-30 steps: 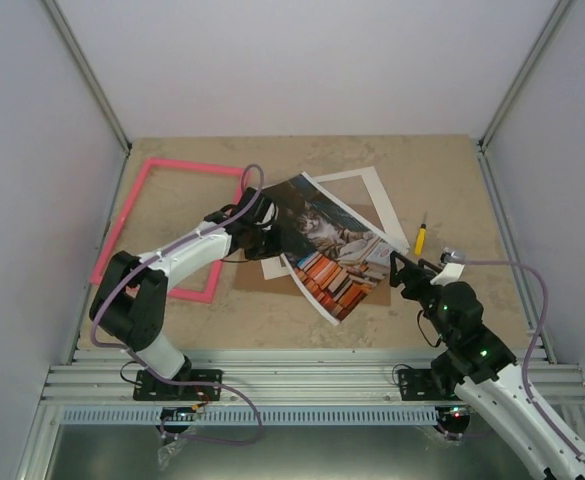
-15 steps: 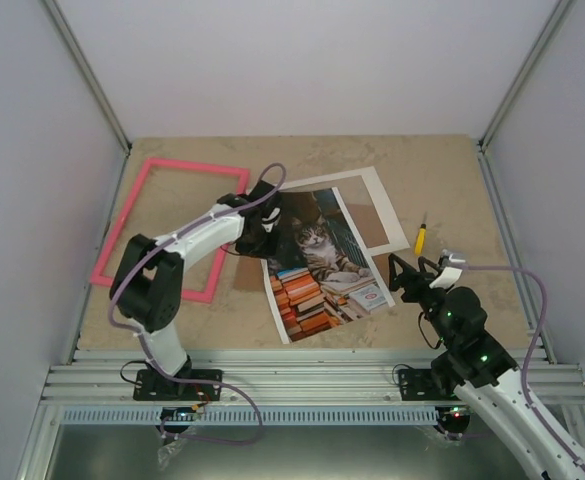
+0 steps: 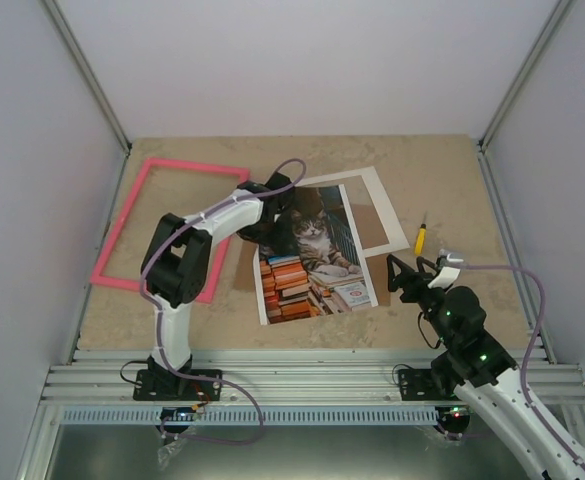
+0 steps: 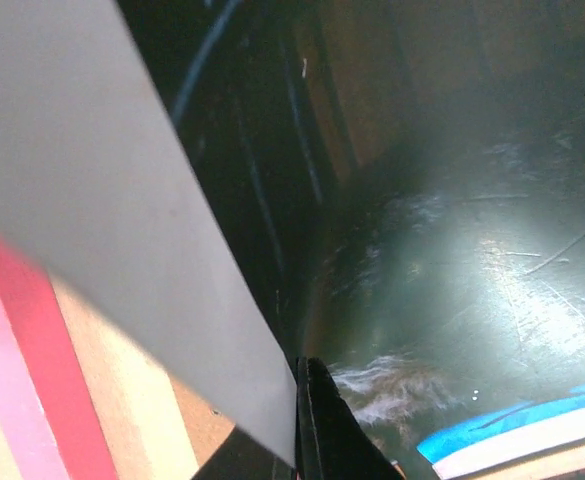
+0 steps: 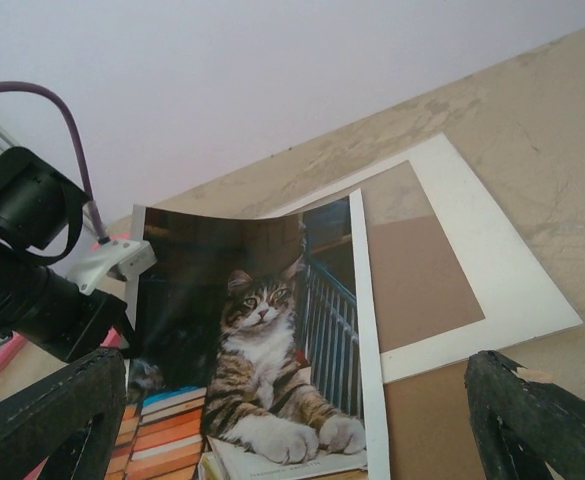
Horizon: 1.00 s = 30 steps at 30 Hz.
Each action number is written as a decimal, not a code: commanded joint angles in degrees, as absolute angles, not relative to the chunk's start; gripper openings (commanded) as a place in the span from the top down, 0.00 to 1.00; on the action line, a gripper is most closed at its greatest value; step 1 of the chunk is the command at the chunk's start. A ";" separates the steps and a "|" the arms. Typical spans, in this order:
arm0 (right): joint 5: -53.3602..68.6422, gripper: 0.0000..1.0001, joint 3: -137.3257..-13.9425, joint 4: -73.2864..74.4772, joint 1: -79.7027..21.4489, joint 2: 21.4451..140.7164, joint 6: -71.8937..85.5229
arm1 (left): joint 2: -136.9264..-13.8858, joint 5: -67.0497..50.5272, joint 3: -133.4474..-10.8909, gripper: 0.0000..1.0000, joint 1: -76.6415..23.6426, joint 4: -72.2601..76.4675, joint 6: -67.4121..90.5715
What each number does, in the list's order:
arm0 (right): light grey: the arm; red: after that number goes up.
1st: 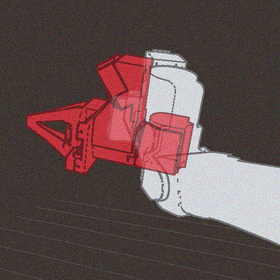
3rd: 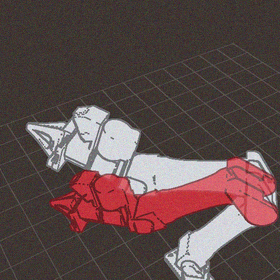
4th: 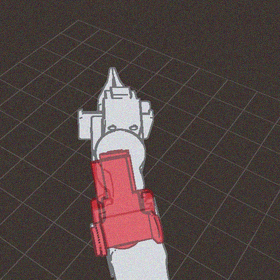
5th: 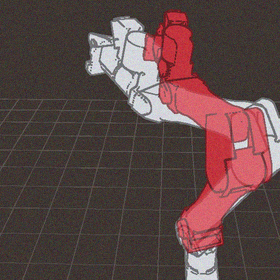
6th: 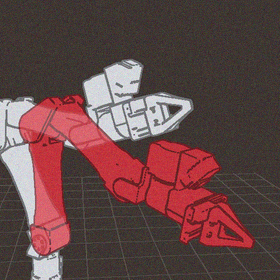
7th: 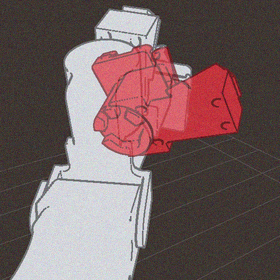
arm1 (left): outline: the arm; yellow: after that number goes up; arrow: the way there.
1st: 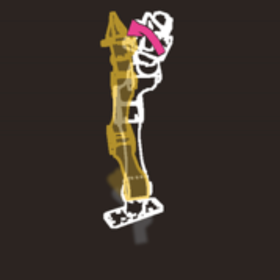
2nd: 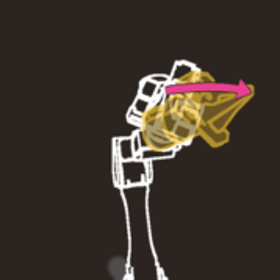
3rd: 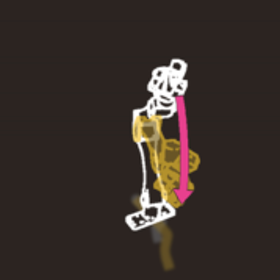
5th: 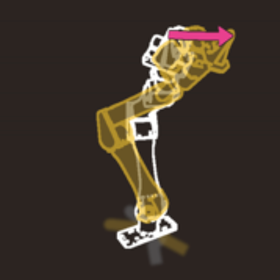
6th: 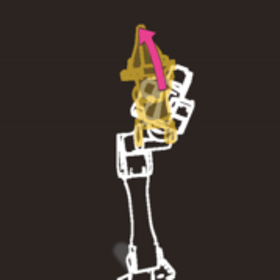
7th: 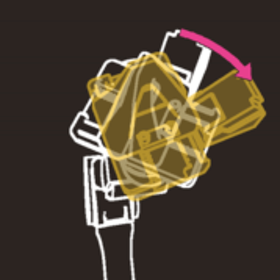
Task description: Take the photo out of the frame
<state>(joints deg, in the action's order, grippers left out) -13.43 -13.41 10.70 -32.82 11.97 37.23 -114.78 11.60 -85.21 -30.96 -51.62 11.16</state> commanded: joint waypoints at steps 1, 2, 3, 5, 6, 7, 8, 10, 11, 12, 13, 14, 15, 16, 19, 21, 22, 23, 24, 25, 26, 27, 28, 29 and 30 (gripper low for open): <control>-12.94 0.07 -12.74 9.09 -32.78 12.70 36.39 | -116.19 13.61 -88.12 0.97 -30.64 -52.50 7.13; -12.79 0.07 -12.74 8.98 -32.78 12.79 36.43 | -116.46 13.42 -88.68 0.96 -30.60 -52.49 6.79; -12.69 0.07 -12.67 8.89 -32.78 12.89 36.39 | -116.72 13.38 -89.15 0.94 -30.63 -52.47 6.58; -12.67 0.07 -12.66 8.95 -32.78 12.92 36.39 | -117.39 13.23 -90.23 0.89 -30.63 -52.41 6.23; -12.61 0.07 -12.63 8.89 -32.78 12.92 36.39 | -117.82 13.32 -90.89 0.86 -30.67 -52.46 6.11; -12.57 0.07 -12.65 8.88 -32.78 12.92 36.36 | -118.24 13.66 -91.47 0.83 -30.65 -52.51 6.08; -12.60 0.07 -12.66 8.88 -32.83 12.92 36.32 | -118.60 13.89 -91.96 0.79 -30.67 -52.67 6.03; -12.87 0.07 -12.74 9.13 -32.78 12.86 36.25 | -118.91 14.64 -92.63 0.76 -30.62 -52.84 6.09; -12.96 0.07 -12.74 9.20 -32.78 12.79 36.22 | -118.91 15.12 -92.93 0.73 -30.67 -52.84 6.23; -13.19 0.07 -12.73 9.27 -32.78 12.75 36.23 | -118.84 15.90 -93.09 0.71 -30.64 -52.81 6.47; -13.35 0.07 -12.74 9.32 -32.78 12.64 36.22 | -118.63 16.46 -93.18 0.68 -30.61 -52.73 6.71; -13.54 0.07 -12.74 9.42 -32.78 12.55 36.26 | -118.43 16.82 -93.39 0.65 -30.60 -52.64 6.95; -13.76 0.07 -12.80 9.41 -32.78 12.51 36.22 | -118.19 17.34 -93.50 0.62 -30.66 -52.61 7.26; -13.90 0.07 -12.75 9.40 -32.78 12.48 36.29 | -117.82 17.88 -93.55 0.59 -30.67 -52.49 7.55; -14.51 0.07 -12.94 9.54 -32.78 12.89 36.12 | -116.49 20.06 -93.35 0.50 -30.66 -51.92 9.06; -15.19 0.06 -13.49 9.71 -32.78 13.13 35.63 | -115.71 21.92 -93.76 0.48 -30.63 -53.22 11.46; -15.69 0.06 -14.05 9.86 -32.78 13.30 35.38 | -114.66 23.03 -93.90 0.47 -30.62 -53.70 12.86; -16.30 0.05 -14.80 10.19 -32.78 13.43 35.00 | -113.35 24.04 -93.45 0.46 -30.62 -53.58 14.19; -16.81 0.03 -15.83 10.75 -32.78 13.57 34.47 | -111.79 24.92 -92.78 0.44 -30.65 -53.31 15.48; -17.41 0.02 -16.39 11.08 -32.78 13.73 34.15 | -109.85 25.90 -92.07 0.40 -30.65 -53.08 17.03; -17.89 0.02 -17.18 11.71 -32.78 13.81 33.31 | -107.62 26.84 -91.20 0.36 -30.67 -52.76 18.34; -18.62 0.02 -18.29 12.22 -32.78 13.99 32.68 | -105.23 27.63 -90.10 0.34 -30.64 -52.28 19.43; -19.49 0.02 -19.21 12.67 -32.78 14.12 32.01 | -102.40 28.65 -88.89 0.33 -30.61 -51.84 20.42; -20.18 0.02 -19.96 13.06 -32.78 14.15 31.49 | -99.56 29.71 -87.54 0.30 -30.66 -51.25 21.23; -20.68 0.02 -20.82 13.38 -32.78 14.36 31.06 | -96.25 31.06 -86.07 0.26 -30.55 -50.52 21.98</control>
